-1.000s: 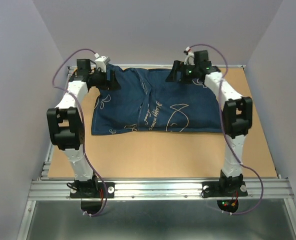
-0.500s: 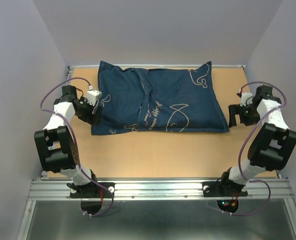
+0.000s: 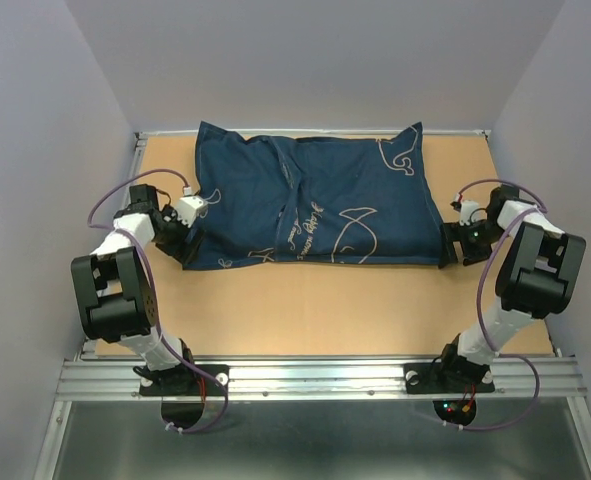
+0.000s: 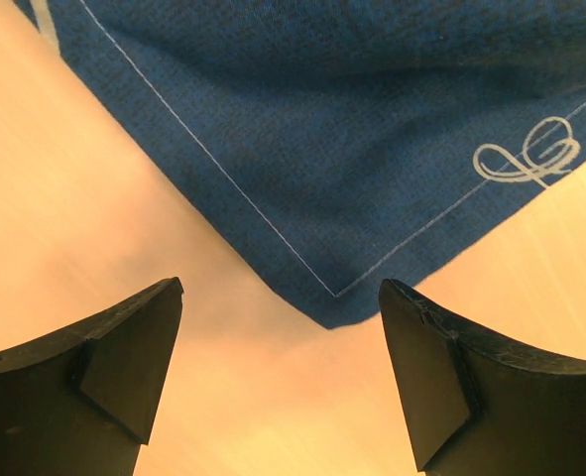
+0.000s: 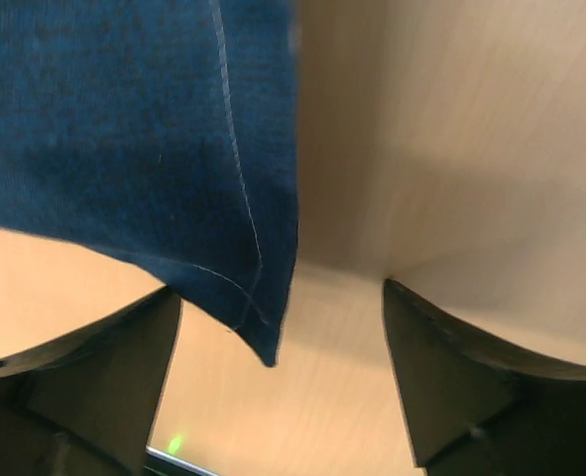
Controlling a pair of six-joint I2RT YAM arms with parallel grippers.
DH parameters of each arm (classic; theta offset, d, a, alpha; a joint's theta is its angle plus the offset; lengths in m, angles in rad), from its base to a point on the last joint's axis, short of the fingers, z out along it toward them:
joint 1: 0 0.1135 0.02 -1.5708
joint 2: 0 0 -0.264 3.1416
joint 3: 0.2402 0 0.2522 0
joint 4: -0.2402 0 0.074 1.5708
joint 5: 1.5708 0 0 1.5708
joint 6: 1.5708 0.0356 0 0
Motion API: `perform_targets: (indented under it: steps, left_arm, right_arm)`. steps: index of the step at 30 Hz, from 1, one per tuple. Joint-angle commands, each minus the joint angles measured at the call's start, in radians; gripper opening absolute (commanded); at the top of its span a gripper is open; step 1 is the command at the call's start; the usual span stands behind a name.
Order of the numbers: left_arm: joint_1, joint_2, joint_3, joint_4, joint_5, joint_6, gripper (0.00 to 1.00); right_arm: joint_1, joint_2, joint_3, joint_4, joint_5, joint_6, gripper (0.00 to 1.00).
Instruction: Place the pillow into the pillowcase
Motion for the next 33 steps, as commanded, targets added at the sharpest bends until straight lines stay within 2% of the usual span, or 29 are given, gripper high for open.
perform_targets:
  steps: [1, 3, 7, 8, 9, 11, 12, 13, 15, 16, 18, 19, 22, 26, 29, 31, 33]
  left_arm:
    - [-0.019, 0.042, 0.005, 0.030, 0.004, 0.041, 0.92]
    - [-0.029, 0.082, 0.002, 0.028, -0.002, 0.038, 0.94]
    - [-0.049, 0.148, -0.028, 0.039, -0.014, 0.017, 0.94]
    - [-0.054, 0.160, -0.031, 0.042, -0.023, 0.007, 0.90]
    - [-0.054, 0.171, -0.032, 0.046, -0.037, -0.017, 0.77]
    - [-0.052, 0.193, -0.009, 0.040, -0.028, -0.074, 0.58]
    - [-0.049, 0.196, 0.009, 0.025, -0.008, -0.113, 0.25]
    - [-0.043, 0.196, 0.038, -0.001, 0.031, -0.168, 0.12]
    - [-0.025, 0.142, 0.139, -0.059, 0.168, -0.215, 0.00]
    - [-0.019, 0.078, 0.178, -0.068, 0.196, -0.238, 0.00]
    - [0.023, -0.011, 0.355, -0.082, 0.285, -0.319, 0.00]
    - [0.044, -0.033, 0.403, -0.079, 0.309, -0.319, 0.00]
    - [0.133, -0.100, 0.532, -0.009, 0.420, -0.492, 0.00]
    - [0.158, -0.165, 0.694, 0.091, 0.512, -0.664, 0.00]
    - [0.170, -0.250, 0.738, 0.195, 0.547, -0.810, 0.00]
    - [0.176, -0.316, 0.713, 0.324, 0.547, -0.934, 0.00]
    - [0.176, -0.419, 0.657, 0.428, 0.517, -0.976, 0.00]
  right_arm:
    - [0.003, 0.066, 0.007, 0.023, -0.109, 0.023, 0.83]
    - [0.003, 0.070, 0.002, 0.021, -0.156, 0.032, 0.73]
    - [0.003, 0.049, 0.005, -0.008, -0.242, 0.043, 0.30]
    - [0.003, 0.035, 0.013, -0.019, -0.273, 0.042, 0.18]
    - [0.003, 0.028, 0.019, -0.037, -0.285, 0.045, 0.01]
    - [0.001, -0.015, 0.034, -0.051, -0.320, 0.058, 0.01]
    - [-0.002, -0.037, 0.046, -0.051, -0.331, 0.075, 0.01]
    - [-0.006, -0.057, 0.063, -0.051, -0.346, 0.095, 0.01]
    - [-0.041, -0.106, 0.165, -0.054, -0.398, 0.179, 0.01]
    - [-0.067, -0.120, 0.218, -0.054, -0.417, 0.209, 0.01]
    - [-0.169, -0.129, 0.379, -0.056, -0.538, 0.323, 0.01]
    - [-0.202, -0.123, 0.435, -0.059, -0.538, 0.324, 0.01]
    - [-0.310, -0.100, 0.645, -0.065, -0.673, 0.434, 0.00]
    - [-0.350, -0.086, 0.860, -0.060, -0.815, 0.595, 0.01]
    - [-0.373, -0.089, 1.029, -0.045, -0.877, 0.712, 0.00]
    - [-0.400, -0.097, 1.104, -0.001, -0.876, 0.781, 0.00]
    - [-0.413, -0.126, 1.134, 0.096, -0.864, 0.893, 0.00]
